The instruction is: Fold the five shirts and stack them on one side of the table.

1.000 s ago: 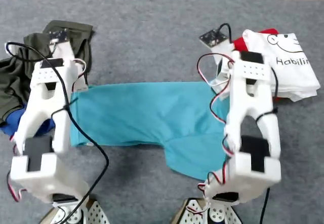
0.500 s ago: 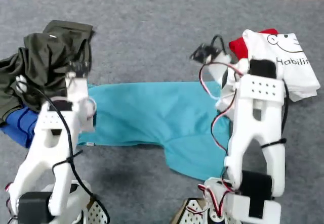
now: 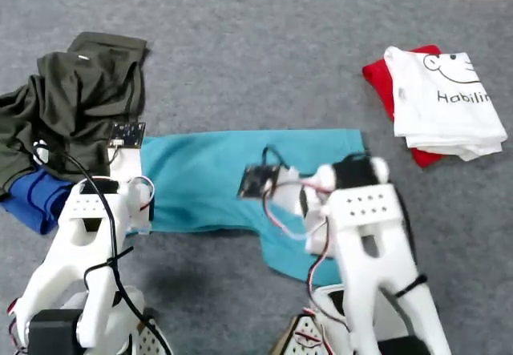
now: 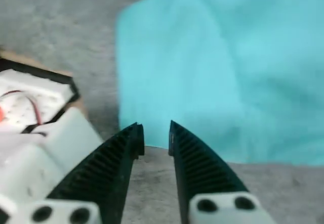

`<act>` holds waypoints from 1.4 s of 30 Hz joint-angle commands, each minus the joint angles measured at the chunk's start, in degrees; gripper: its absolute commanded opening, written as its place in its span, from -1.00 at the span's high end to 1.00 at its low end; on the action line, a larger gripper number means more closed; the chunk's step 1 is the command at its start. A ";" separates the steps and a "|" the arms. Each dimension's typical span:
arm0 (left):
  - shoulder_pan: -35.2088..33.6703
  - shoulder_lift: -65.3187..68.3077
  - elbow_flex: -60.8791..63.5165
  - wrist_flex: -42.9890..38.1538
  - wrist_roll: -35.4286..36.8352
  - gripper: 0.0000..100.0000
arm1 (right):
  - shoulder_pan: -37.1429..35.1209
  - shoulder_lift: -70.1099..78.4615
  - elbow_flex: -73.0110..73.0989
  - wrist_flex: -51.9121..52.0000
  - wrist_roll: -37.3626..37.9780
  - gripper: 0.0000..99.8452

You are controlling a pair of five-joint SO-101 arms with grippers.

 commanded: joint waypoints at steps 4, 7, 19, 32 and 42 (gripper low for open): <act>-0.62 -1.54 0.35 -2.37 0.09 0.96 | -4.00 -2.24 8.13 -2.90 0.53 0.78; -0.62 -1.54 0.35 -2.46 -0.09 0.96 | -5.32 -2.24 10.51 -5.89 0.62 0.78; -0.62 -1.45 0.35 -2.37 -0.09 0.96 | -9.63 -0.31 21.32 -22.59 -2.81 0.66; -0.62 -1.36 0.35 -2.29 -0.18 0.96 | -8.92 17.01 19.56 -30.59 -3.16 0.62; -0.62 -1.27 0.35 -2.20 -0.18 0.96 | -3.47 17.71 18.24 -31.56 -3.43 0.99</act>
